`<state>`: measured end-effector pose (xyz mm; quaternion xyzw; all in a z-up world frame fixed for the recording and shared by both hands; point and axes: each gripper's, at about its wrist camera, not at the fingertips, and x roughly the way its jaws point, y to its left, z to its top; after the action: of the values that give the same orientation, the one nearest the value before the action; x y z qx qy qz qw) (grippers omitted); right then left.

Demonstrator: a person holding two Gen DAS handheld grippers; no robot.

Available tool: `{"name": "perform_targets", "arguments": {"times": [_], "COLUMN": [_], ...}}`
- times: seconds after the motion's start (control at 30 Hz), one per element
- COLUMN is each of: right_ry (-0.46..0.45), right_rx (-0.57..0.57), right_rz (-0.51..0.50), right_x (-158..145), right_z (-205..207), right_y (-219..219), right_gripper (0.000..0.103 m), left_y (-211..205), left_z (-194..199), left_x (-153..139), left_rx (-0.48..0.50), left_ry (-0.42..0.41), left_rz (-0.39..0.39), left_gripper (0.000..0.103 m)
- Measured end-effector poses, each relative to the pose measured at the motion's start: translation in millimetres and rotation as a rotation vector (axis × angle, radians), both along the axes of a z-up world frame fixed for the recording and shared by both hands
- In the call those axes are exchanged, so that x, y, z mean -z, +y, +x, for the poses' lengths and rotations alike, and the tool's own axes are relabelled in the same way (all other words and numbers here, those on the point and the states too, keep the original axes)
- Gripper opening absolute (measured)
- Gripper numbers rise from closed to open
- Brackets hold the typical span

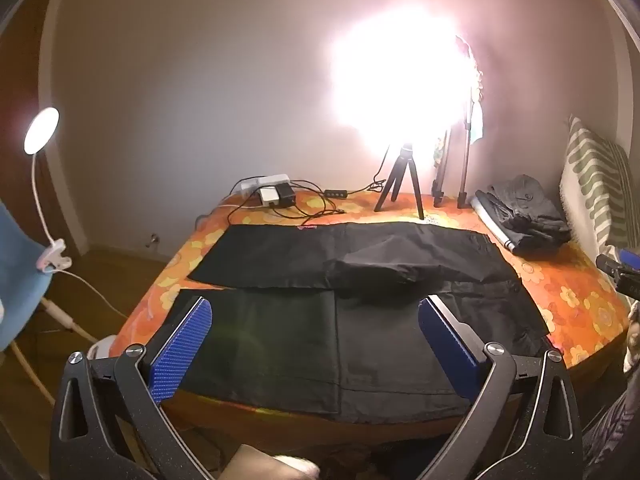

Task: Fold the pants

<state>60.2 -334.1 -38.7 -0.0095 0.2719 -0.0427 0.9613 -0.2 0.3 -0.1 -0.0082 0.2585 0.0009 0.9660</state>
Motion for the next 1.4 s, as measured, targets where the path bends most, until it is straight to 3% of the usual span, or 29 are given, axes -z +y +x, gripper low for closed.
{"name": "perform_targets", "arguments": {"times": [0.23,0.47,1.4], "right_ry": [0.001,-0.003,-0.055], "right_rx": [0.007,0.009,0.019], "right_rz": [0.008,0.003,0.012], "right_x": [-2,4,-16], "right_z": [0,0,-9], "right_y": [-1,-4,1], "right_gripper": [0.103,0.103,0.103], "left_y": [-6,0,5], "left_z": [2,0,-3], "left_x": [0,5,-4], "left_rx": [-0.004,-0.012,-0.03], "left_ry": [0.022,0.013,-0.018], "left_rz": [0.037,0.016,-0.017], "left_gripper": [0.103,0.103,0.103]}}
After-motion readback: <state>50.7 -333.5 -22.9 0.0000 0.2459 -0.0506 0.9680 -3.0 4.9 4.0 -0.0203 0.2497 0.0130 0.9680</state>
